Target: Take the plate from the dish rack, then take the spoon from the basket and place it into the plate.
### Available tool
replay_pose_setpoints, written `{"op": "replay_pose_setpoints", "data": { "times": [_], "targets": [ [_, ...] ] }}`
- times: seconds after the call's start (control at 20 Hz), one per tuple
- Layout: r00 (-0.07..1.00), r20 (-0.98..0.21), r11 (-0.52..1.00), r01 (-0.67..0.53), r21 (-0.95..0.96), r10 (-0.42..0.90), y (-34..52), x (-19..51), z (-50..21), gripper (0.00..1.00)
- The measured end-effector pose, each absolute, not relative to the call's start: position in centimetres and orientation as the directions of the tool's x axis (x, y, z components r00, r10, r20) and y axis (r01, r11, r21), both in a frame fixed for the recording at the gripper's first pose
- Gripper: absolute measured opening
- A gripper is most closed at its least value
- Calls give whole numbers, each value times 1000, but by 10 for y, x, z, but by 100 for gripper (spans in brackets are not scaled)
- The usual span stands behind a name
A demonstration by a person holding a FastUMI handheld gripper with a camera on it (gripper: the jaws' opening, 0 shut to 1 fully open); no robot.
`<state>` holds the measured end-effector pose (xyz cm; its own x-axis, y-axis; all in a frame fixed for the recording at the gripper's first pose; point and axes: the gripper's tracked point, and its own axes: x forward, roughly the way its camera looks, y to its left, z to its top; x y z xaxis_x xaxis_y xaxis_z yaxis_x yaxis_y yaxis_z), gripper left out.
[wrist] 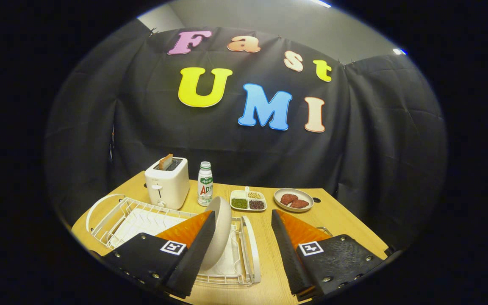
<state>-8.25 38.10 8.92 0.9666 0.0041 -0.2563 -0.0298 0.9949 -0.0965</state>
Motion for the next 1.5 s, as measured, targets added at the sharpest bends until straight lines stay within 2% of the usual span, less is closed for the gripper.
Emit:
{"op": "replay_pose_setpoints", "data": {
  "times": [0.05, 0.1, 0.15, 0.3, 0.45, 0.6, 0.7, 0.8, 0.95, 1.2, 1.5],
  "targets": [
    [961, -274, 992, -10, -126, -25, 385, -76, 83, 82],
    [956, -293, 989, -8, -147, -35, 389, -71, 77, 77],
    [949, -312, 985, -1, -173, -54, 395, -66, 69, 67],
    [925, -361, 967, 24, -253, -118, 398, -56, 50, 65],
    [917, -372, 949, 21, -314, -143, 401, -52, 53, 27],
    [905, -370, 926, 61, -373, -208, 394, -49, 54, 19],
    [905, -349, 906, 82, -416, -242, 396, -47, 64, 5],
    [899, -335, 881, 104, -462, -281, 393, -41, 70, 0],
    [889, -303, 821, 128, -556, -344, 395, -42, 83, 0],
    [905, -228, 737, 126, -664, -360, 410, -43, 104, 0],
    [924, -179, 752, 152, -641, -339, 415, -69, 138, 0]
  ]
}}
